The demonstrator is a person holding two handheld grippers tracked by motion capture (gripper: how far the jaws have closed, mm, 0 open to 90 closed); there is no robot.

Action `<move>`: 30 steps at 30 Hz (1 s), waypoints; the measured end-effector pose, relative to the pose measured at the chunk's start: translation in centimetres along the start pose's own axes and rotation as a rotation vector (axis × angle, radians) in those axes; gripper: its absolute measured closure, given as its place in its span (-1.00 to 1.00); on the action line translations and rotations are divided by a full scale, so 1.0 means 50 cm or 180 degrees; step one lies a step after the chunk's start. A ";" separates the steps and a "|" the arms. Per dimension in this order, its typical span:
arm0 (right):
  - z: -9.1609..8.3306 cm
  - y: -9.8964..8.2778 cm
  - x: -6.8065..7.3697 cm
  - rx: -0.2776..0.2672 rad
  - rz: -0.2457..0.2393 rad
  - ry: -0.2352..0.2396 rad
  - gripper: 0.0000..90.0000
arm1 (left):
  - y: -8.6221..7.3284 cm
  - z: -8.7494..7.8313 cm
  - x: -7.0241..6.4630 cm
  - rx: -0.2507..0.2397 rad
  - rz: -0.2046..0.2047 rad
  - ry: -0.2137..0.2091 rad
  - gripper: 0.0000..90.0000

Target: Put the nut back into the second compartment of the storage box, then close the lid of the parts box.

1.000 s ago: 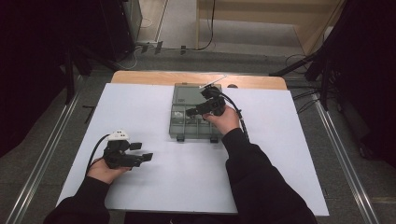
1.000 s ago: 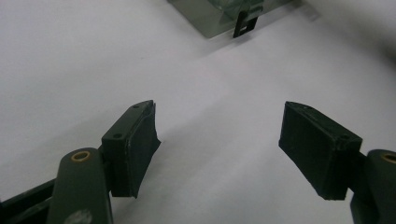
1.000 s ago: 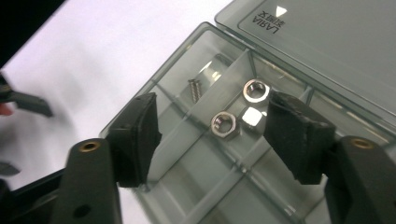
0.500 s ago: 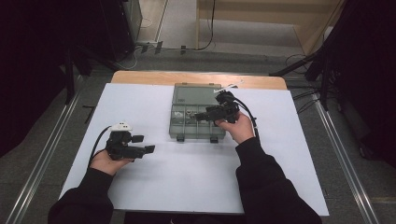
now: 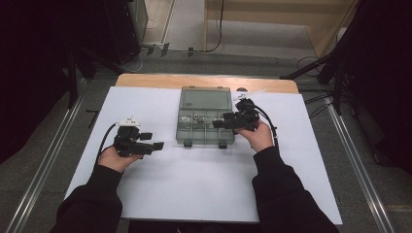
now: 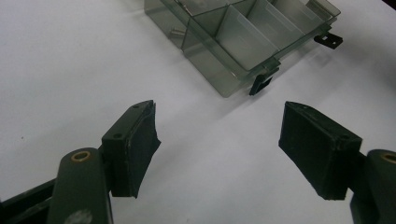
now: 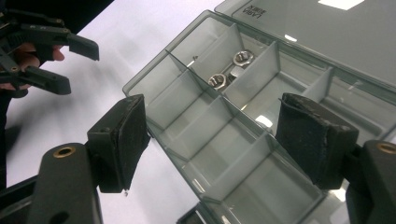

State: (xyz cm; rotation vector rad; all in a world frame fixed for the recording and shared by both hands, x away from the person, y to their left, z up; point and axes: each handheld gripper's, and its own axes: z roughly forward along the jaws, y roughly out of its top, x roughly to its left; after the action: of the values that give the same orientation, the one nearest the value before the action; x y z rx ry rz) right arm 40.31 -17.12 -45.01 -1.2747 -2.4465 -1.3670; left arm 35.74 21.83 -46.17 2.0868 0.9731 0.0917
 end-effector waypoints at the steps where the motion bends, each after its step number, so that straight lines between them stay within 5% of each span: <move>1: -0.002 -0.001 -0.003 0.0010 -0.0006 -0.0002 -0.43 | 0.005 0.004 0.001 0.0008 -0.0006 -0.0015 -0.39; 14: -0.017 -0.012 -0.041 -0.0050 0.0102 -0.0094 -0.45 | 0.060 0.033 0.006 -0.0012 0.0062 -0.0008 -0.39; 30: -0.013 0.005 -0.070 -0.0089 0.0168 -0.0239 -0.41 | 0.135 0.085 0.035 -0.0105 -0.0049 0.0012 -0.39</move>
State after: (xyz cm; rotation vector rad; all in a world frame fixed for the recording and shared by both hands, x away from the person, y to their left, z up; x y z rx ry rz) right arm 42.57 -19.73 -45.89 -1.4116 -2.4305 -1.3696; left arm 42.67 17.75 -44.72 2.0493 0.9834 0.1032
